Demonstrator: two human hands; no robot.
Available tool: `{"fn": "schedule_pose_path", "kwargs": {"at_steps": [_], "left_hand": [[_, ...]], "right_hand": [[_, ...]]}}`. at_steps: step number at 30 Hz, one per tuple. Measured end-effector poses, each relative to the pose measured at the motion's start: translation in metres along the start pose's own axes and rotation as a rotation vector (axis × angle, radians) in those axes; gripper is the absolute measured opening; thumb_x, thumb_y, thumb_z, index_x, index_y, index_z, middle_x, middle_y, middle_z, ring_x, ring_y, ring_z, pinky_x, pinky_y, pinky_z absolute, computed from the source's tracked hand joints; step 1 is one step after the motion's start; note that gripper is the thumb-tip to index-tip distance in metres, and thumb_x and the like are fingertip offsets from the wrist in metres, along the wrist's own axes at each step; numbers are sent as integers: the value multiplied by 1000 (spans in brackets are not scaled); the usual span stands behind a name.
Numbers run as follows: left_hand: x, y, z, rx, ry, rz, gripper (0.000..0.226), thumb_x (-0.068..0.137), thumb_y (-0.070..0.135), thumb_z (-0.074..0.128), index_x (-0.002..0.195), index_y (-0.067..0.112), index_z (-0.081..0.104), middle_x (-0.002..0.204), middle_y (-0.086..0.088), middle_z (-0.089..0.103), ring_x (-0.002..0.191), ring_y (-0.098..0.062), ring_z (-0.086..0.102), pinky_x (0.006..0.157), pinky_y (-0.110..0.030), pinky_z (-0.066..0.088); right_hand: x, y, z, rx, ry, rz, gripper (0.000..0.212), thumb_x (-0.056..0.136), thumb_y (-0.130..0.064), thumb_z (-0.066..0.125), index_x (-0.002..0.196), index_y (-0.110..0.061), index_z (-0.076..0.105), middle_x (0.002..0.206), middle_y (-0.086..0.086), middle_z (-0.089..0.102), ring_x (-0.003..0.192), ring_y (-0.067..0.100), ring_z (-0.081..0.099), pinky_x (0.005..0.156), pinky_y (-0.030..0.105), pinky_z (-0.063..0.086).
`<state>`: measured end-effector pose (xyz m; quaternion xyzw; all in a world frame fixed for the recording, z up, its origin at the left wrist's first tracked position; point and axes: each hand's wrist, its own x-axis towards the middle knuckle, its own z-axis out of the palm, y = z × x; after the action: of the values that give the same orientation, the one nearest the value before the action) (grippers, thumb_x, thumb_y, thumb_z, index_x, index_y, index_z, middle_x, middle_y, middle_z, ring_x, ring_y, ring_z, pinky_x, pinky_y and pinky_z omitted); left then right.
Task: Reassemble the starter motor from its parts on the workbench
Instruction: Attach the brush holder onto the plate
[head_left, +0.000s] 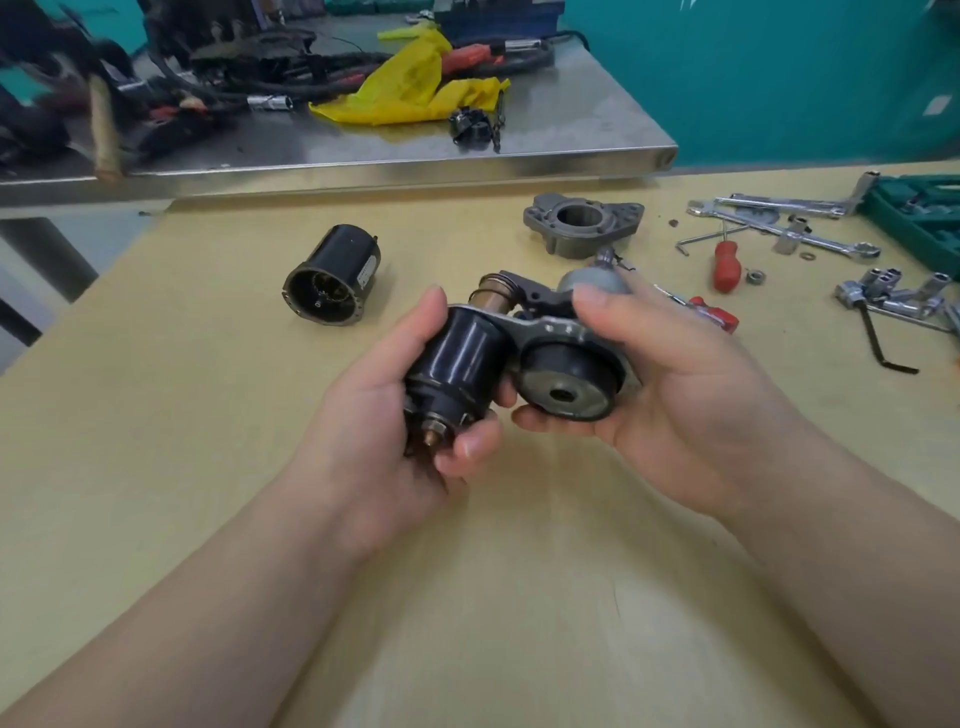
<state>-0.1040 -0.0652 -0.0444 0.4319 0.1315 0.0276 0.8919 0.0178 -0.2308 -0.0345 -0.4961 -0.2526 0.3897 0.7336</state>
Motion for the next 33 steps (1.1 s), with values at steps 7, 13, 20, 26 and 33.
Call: {"fn": "schedule_pose_path", "kwargs": {"at_steps": [7,13,20,26,33], "left_hand": [[-3,-6,-1,364,81,134,42,90,45,71,119,15,62,100,-10,65,68,-29,58,56,-28,49],[0,-12,3,320,36,164,58,92,72,55,120,28,79,105,-2,75,79,-20,71,71,-42,62],[8,-21,1,351,243,329,45,95,59,54,99,23,80,86,-20,72,62,-35,63,48,-36,48],[6,-23,4,383,335,448,37,97,39,48,85,30,83,74,-4,75,57,-19,68,42,-31,47],[5,-23,7,400,403,564,37,98,44,51,83,31,82,75,4,75,63,-11,69,46,-24,51]], "right_hand": [[5,9,-5,-218,164,-208,92,81,-20,82,161,-24,36,130,21,64,103,39,73,73,50,61],[-2,9,-4,-475,149,-359,97,78,-27,82,161,-35,33,133,-1,63,115,28,71,96,51,62],[-4,12,2,-568,76,-407,104,79,-28,82,165,-32,23,135,-6,60,118,30,69,103,58,57],[-7,18,4,-645,0,-533,104,83,-24,82,164,-37,19,139,-8,56,131,33,62,105,56,55],[-11,22,8,-690,-59,-642,91,96,-22,68,168,-22,11,138,-4,52,129,32,59,109,44,50]]}}
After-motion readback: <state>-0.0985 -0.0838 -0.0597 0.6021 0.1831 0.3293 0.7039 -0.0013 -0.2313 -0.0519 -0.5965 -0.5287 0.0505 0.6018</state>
